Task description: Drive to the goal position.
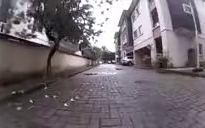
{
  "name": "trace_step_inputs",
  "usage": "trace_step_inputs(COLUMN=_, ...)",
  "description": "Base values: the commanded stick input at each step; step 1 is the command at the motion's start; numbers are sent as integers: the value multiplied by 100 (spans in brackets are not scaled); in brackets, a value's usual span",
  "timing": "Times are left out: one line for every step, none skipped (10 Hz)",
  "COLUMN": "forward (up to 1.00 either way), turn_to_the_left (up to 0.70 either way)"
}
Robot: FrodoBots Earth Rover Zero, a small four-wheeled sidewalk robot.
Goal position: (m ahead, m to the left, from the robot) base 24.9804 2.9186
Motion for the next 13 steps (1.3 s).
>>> trace_step_inputs(forward=70, turn_to_the_left=0)
trace_step_inputs(forward=70, turn_to_the_left=0)
trace_step_inputs(forward=70, turn_to_the_left=0)
trace_step_inputs(forward=70, turn_to_the_left=0)
trace_step_inputs(forward=70, turn_to_the_left=0)
trace_step_inputs(forward=70, turn_to_the_left=0)
trace_step_inputs(forward=70, turn_to_the_left=0)
trace_step_inputs(forward=70, turn_to_the_left=0)
trace_step_inputs(forward=70, turn_to_the_left=0)
trace_step_inputs(forward=70, turn_to_the_left=0)
trace_step_inputs(forward=70, turn_to_the_left=0)
trace_step_inputs(forward=70, turn_to_the_left=0)
trace_step_inputs(forward=70, turn_to_the_left=0)
